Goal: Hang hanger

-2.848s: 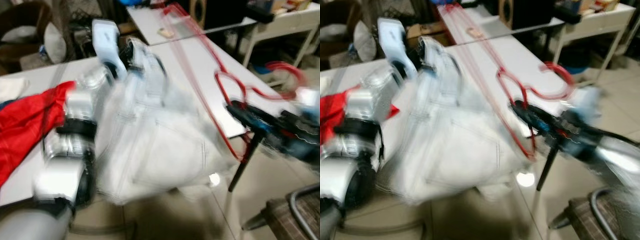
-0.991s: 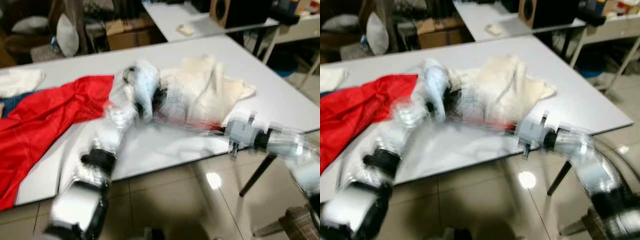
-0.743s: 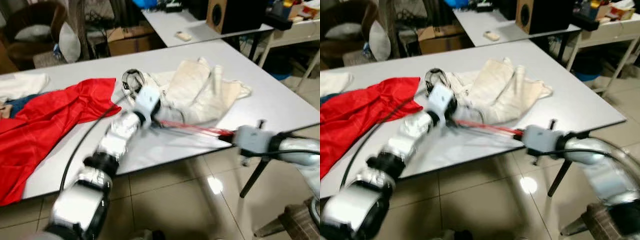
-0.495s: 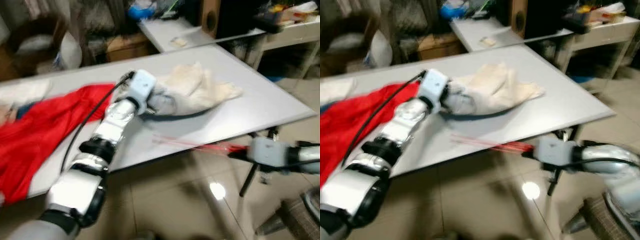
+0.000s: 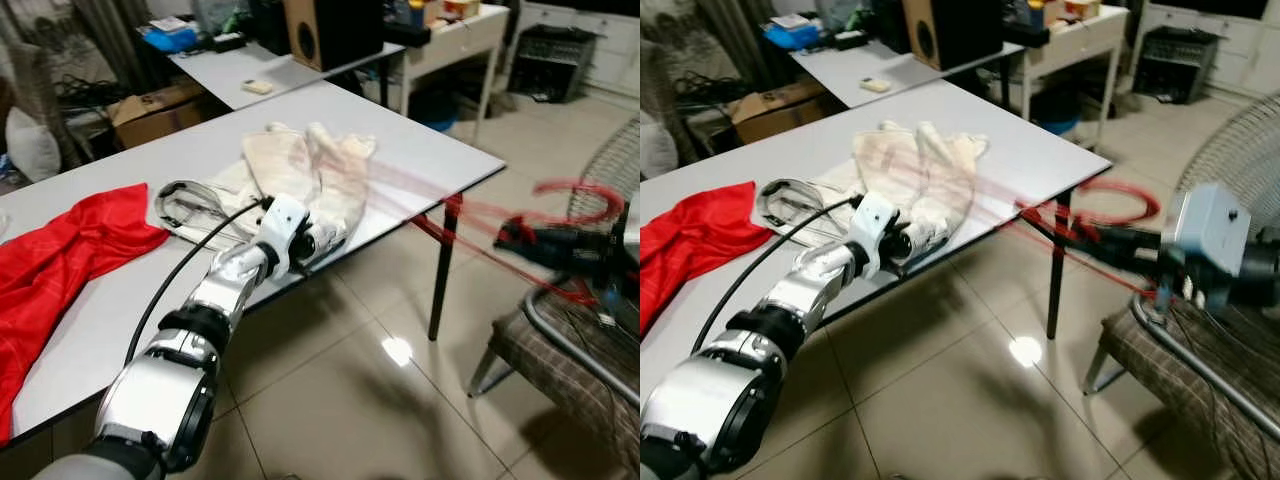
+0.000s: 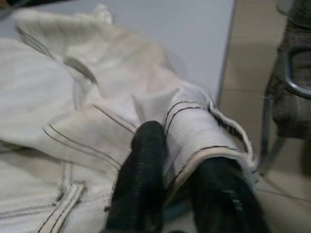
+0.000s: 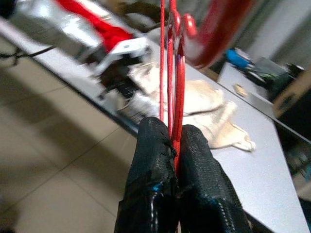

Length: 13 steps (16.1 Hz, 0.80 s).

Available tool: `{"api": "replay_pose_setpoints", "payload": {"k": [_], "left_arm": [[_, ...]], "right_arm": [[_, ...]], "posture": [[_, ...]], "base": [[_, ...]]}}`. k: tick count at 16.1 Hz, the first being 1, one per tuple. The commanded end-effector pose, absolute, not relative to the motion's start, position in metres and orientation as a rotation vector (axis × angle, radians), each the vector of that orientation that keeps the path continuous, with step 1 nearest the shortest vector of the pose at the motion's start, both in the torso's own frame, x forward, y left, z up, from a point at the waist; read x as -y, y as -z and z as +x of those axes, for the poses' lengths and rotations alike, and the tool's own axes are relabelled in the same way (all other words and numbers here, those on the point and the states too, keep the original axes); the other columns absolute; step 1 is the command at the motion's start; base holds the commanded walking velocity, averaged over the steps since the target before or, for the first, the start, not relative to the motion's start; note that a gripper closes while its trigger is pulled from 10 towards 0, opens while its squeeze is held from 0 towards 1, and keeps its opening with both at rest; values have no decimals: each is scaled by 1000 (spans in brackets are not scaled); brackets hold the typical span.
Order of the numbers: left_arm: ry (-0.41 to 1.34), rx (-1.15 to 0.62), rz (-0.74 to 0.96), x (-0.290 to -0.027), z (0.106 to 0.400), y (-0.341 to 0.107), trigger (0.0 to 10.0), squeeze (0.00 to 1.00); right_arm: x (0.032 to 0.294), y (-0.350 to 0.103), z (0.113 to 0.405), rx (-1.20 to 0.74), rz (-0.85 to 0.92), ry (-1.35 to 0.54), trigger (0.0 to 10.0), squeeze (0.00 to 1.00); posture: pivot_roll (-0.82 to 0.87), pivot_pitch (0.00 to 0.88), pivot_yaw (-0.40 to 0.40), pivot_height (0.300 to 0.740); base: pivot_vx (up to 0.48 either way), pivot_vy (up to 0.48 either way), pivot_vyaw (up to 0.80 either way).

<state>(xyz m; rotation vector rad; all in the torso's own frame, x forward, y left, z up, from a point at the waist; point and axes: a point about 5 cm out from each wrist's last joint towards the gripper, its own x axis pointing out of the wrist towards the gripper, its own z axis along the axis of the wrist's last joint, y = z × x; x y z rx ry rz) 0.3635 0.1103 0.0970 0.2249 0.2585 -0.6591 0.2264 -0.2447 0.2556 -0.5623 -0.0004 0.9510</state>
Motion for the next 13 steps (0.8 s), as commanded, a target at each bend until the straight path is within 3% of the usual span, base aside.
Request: {"api": "replay_pose_setpoints", "payload": {"k": [1,5,8,9,10,11,13], "left_arm": [[653,-263,215,-123,363,-97,10000,1000],[678,-205,139,-140,361,-104,10000,1000],[678,-205,139,-140,361,-104,10000,1000],[680,-194,183,-145,360,-106,10000,1000],[657,-101,452,-162,360,-122,10000,1000],[666,-68,565,-167,358,-127,10000,1000],[745,-96,628,-168,351,-122,10000,1000]], "right_arm": [[242,-253,231,-6,-547,-917,10000,0],[240,-250,255,28,-430,-703,10000,0],[240,-250,255,28,-430,-703,10000,0],[240,-246,260,21,-410,-661,10000,0],[234,-223,272,-24,-301,-578,10000,0],[227,-211,275,-44,-236,-561,10000,0],[221,-203,277,-78,-223,-539,10000,0]], "posture": [[-131,0,148,740],[-122,0,138,740],[-122,0,138,740],[-120,0,136,740],[-109,0,128,740],[-101,0,126,740],[-101,0,127,740]], "base": [[0,0,0],[0,0,0],[0,0,0],[0,0,0],[0,0,0],[0,0,0],[0,0,0]]}}
